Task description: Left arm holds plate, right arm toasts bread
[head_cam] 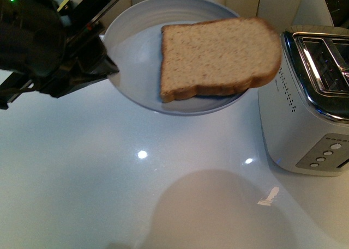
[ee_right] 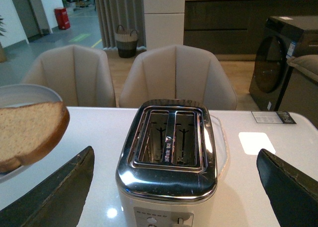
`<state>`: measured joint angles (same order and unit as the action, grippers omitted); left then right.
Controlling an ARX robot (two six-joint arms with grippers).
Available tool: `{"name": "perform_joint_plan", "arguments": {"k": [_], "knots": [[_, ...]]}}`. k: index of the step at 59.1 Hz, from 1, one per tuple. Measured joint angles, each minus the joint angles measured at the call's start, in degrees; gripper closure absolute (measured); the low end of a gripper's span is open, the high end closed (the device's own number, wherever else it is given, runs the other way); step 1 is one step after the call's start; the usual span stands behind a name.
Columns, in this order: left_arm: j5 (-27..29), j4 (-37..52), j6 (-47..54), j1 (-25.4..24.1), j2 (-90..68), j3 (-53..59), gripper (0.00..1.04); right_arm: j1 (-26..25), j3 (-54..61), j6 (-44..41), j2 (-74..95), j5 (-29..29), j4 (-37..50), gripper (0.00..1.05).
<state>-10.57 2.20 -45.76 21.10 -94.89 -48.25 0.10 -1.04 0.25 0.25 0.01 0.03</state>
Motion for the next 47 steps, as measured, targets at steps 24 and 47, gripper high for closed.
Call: {"name": "perform_joint_plan", "arguments": {"k": [24,47], "knots": [[1.11,-4.68,-3.48,8.61,1.09,-5.95,1.02,0.0,0.0,0.0,0.0,0.0,0.0,0.09],[1.11,-4.81,-3.5,8.72,1.88,-5.95,1.02,0.0,0.0,0.02,0.0,0.0,0.0,0.09]]}}
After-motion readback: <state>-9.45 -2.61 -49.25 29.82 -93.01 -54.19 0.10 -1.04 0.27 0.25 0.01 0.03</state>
